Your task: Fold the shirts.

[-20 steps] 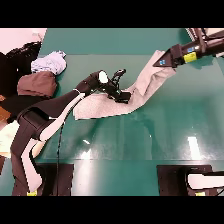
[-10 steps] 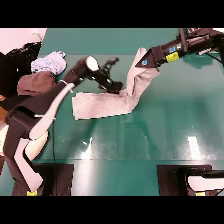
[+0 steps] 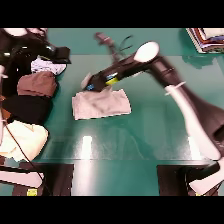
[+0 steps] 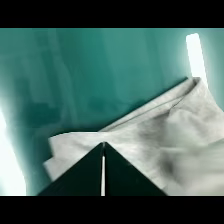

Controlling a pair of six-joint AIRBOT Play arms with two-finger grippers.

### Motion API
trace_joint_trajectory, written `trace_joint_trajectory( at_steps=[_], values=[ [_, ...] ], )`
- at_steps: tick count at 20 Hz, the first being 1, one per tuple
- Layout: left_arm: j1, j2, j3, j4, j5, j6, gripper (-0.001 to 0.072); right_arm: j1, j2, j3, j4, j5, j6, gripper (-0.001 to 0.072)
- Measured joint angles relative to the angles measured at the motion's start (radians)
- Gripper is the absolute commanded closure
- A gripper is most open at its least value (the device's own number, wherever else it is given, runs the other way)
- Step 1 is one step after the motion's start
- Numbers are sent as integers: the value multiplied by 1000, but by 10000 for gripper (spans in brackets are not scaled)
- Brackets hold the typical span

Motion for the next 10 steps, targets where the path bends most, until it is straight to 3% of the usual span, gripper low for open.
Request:
trace_joint_trajectory(
  at_steps=[3, 5, 10],
  values=[
    [69, 62, 0, 10, -19, 2, 685, 71, -84, 100, -18, -60, -26, 275],
    [88, 87, 0, 10, -42, 13, 684, 69, -85, 119, -96, -60, -3, 275],
    [108, 111, 0, 14, -105, 35, 685, -79, 40, -85, -314, 18, 83, 273]
  ],
)
